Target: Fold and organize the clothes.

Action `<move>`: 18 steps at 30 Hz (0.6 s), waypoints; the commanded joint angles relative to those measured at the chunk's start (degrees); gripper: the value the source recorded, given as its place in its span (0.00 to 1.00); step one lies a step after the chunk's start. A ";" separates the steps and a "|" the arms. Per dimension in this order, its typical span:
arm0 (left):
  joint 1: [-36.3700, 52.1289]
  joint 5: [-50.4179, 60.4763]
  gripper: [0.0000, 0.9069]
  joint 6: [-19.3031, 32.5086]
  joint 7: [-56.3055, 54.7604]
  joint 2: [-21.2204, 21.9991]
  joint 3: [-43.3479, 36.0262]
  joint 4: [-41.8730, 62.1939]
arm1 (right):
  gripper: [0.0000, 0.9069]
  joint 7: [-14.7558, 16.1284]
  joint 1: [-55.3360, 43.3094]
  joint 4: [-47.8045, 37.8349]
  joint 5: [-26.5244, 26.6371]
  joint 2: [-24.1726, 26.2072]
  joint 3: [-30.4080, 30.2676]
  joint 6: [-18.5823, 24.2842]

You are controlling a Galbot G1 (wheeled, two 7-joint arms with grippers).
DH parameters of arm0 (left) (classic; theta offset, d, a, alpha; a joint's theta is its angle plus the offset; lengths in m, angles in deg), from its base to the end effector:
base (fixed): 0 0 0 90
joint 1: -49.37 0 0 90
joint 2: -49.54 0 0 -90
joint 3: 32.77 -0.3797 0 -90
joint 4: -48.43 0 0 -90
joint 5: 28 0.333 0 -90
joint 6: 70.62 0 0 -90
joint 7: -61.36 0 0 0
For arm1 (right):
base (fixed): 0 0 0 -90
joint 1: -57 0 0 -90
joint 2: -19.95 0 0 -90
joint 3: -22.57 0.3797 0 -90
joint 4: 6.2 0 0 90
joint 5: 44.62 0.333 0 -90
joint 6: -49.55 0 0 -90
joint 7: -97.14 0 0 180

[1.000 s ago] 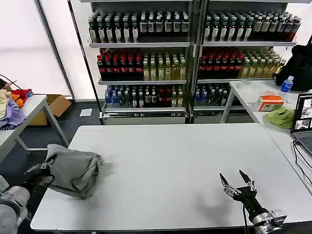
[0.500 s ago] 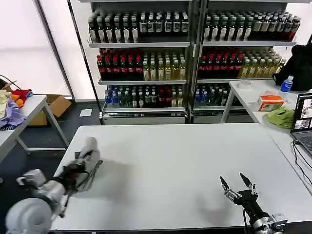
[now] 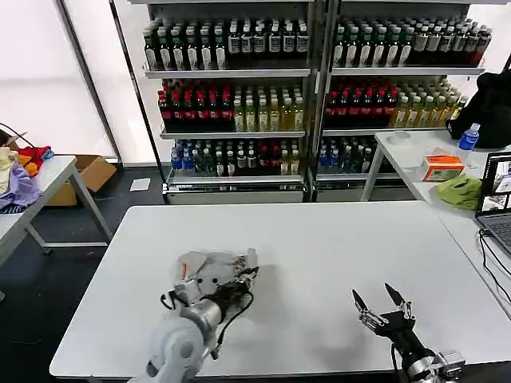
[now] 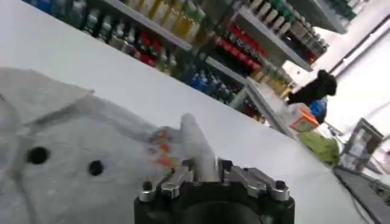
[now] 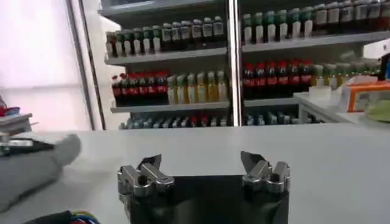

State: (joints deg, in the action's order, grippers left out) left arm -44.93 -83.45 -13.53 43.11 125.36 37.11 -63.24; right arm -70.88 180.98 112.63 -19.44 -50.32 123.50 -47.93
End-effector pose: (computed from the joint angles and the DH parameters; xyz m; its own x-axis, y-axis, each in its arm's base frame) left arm 0.2691 -0.0403 -0.2960 -0.7732 0.4869 0.4062 0.1994 0.7948 -0.5731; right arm 0.1327 -0.1260 -0.3156 -0.9601 -0.2196 0.1731 -0.2075 0.9745 0.0858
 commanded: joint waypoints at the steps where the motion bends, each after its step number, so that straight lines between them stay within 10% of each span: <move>1: 6.03 -4.40 1.00 -0.13 -4.05 5.57 -6.77 0.38 | 1.00 -10.80 -5.47 4.50 9.01 6.95 -10.89 -11.37; 18: -7.07 10.34 1.00 3.55 12.05 -11.36 27.28 -10.66 | 1.00 -30.02 -38.38 -17.22 20.16 -4.55 -48.95 -24.84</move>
State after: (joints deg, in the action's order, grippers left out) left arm -45.93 -78.06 -11.50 49.08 121.40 45.10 -69.25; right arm -89.13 158.55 106.70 -5.19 -49.15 95.73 -65.75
